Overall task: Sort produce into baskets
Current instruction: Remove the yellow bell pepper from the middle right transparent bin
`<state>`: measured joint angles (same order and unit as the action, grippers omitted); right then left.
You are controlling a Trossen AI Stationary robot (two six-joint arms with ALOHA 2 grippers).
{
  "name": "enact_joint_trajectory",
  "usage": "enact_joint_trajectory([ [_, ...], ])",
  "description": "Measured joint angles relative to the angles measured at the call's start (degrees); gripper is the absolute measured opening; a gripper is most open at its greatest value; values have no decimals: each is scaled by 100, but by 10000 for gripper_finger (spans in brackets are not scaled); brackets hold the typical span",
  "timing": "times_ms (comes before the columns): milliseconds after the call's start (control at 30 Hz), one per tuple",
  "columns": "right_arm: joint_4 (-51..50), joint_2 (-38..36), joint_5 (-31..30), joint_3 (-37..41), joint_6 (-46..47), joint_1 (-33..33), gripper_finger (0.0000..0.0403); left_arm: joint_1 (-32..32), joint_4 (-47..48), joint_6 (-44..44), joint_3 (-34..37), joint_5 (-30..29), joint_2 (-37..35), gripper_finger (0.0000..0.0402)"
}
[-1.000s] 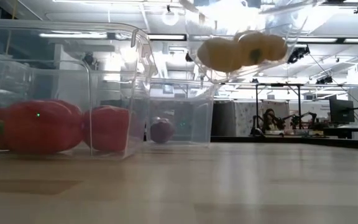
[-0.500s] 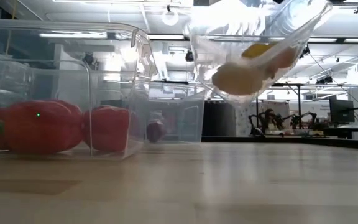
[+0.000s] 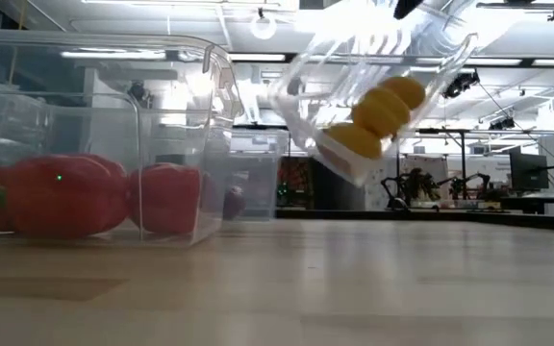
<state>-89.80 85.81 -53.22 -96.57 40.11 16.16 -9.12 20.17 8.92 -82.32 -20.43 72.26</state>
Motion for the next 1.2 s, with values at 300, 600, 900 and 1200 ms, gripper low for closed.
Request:
enact_joint_trajectory([
  [300,13,-193,194,429,-420,43,5,-44,20,48,0,2,-21,372],
  [600,-38,-768,214,2072,-350,-188,5,-42,145,124,0,-224,-21,372],
  [900,4,-774,-1231,948,-2459,-674,5,-11,89,46,0,-593,-20,372],
  [1200,193,-734,-2066,546,-3648,-787,4,-11,91,-8,0,-763,-16,372],
])
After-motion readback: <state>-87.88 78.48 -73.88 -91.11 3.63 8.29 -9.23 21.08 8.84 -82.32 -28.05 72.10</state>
